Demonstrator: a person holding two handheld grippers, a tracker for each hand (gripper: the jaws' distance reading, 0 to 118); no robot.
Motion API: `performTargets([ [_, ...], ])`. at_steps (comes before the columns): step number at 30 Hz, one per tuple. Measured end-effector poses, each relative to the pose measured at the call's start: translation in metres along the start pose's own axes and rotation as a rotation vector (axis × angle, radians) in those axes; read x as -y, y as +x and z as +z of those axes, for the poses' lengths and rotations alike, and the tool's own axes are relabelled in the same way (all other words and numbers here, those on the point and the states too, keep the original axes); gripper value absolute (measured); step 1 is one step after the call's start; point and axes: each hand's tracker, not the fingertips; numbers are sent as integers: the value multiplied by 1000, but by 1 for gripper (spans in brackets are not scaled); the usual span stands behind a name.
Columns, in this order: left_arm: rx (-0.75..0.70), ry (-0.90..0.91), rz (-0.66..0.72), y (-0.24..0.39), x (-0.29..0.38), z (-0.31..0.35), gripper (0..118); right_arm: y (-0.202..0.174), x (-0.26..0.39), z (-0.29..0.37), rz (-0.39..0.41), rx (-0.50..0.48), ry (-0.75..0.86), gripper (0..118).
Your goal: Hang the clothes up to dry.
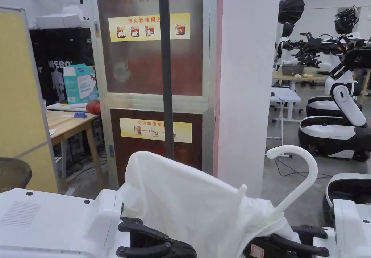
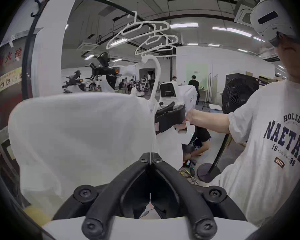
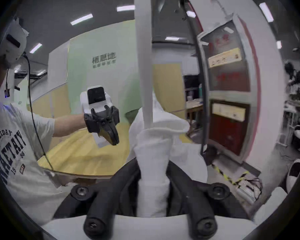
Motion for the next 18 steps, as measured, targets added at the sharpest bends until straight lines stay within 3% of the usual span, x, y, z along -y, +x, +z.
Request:
performTargets([
  [4,13,54,-48,-1,-37,3,0,-16,-35,13,82,58,120,4],
  [5,0,71,-90,-1,-50,8,0,-13,-52,13,78,21,109,4],
  [8,-31,111,-162,-2,-93,18,0,-27,-93,19,173,68,168,4],
  [11,-48,165,-208,1,-128,33,0,-43,-124,22,205,149,213,4],
  [12,-52,175,-225,4,-137,34,0,-42,-130,25,189,115,194,4],
  [13,-66,188,-243,5,-144,37,0,-45,-133,27,199,157,233,4],
  [14,-52,182,-234,6,-151,39,0,-49,-138,28,197,137,215,4],
  [16,-88,203,-273,12,-161,41,0,-65,-139,32,276,226,273,4],
  [17,-78,203,-265,14,-164,42,0,-66,-142,34,252,188,251,4],
  [18,-103,210,-292,18,-166,43,0,-71,-143,37,241,256,294,4],
])
